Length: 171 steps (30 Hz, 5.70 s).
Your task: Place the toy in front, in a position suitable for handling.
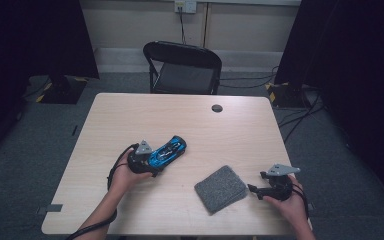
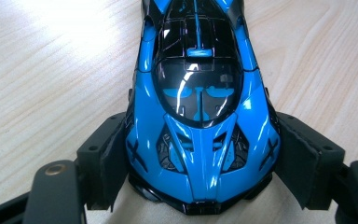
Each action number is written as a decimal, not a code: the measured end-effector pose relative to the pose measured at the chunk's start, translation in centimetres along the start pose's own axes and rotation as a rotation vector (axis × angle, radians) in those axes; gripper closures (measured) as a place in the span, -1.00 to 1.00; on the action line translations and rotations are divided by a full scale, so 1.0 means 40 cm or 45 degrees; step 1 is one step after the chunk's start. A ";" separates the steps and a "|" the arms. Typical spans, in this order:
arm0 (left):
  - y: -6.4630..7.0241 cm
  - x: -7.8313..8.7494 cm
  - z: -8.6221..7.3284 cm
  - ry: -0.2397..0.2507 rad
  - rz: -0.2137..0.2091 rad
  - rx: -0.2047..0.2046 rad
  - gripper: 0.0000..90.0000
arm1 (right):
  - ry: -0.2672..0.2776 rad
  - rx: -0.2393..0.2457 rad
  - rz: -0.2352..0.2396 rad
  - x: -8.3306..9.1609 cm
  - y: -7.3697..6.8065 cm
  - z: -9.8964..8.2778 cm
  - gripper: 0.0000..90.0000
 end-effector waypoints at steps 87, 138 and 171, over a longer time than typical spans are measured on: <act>0.000 -0.001 0.000 0.001 -0.008 0.005 -0.46 | 0.127 -0.208 0.169 -0.234 -0.210 0.358 0.77; 0.000 -0.001 0.000 0.001 -0.008 0.005 -0.46 | -0.080 0.002 0.198 -0.451 -0.278 0.427 0.76; 0.000 -0.001 0.000 0.004 -0.006 0.012 -0.44 | -0.091 -0.076 0.082 -0.450 -0.148 0.425 0.76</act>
Point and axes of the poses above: each handheld gripper's, and its own axes: x roughly backward along the jaws, z roughly out of its top, y roughly to its right, the point moved 4 cm from there along -x, roughly forward along the jaws, and after that the axes turned 11 degrees about y, right-handed, at the moved point
